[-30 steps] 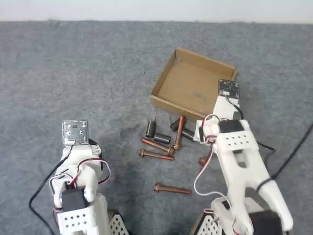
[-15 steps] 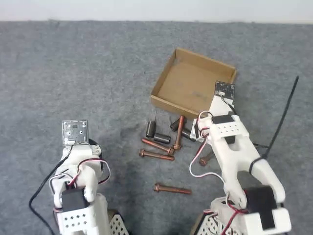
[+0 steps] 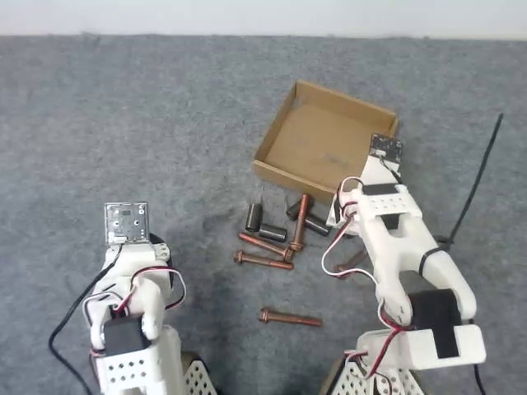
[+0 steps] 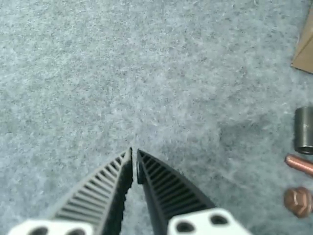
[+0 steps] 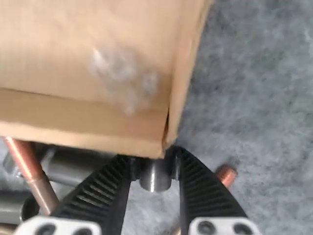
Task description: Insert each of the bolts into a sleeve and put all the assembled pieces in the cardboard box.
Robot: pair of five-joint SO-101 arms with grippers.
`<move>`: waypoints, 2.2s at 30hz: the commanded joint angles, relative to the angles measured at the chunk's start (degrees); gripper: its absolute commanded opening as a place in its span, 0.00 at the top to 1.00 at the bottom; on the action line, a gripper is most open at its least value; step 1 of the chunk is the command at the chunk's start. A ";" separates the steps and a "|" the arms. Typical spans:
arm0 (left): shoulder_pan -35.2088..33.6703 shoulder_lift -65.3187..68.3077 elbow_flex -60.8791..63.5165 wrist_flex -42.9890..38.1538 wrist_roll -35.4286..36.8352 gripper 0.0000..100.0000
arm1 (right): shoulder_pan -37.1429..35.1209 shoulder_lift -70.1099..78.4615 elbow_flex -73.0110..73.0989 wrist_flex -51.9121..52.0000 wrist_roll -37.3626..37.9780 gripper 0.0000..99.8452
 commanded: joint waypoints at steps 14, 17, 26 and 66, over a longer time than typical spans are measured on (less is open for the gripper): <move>-0.35 -0.88 -0.75 -1.14 -0.53 0.99 | 0.92 -3.91 -3.52 1.19 8.18 0.90; -0.35 -0.88 -0.75 -1.14 -0.53 0.99 | 1.01 -2.24 -3.52 -1.27 8.26 0.90; -0.35 -0.88 -0.75 -1.14 -0.53 0.99 | 0.84 -1.01 -4.48 2.33 8.26 0.80; 5.19 -0.53 -5.58 -12.92 13.71 0.95 | 8.13 -5.23 -2.55 1.89 18.81 0.99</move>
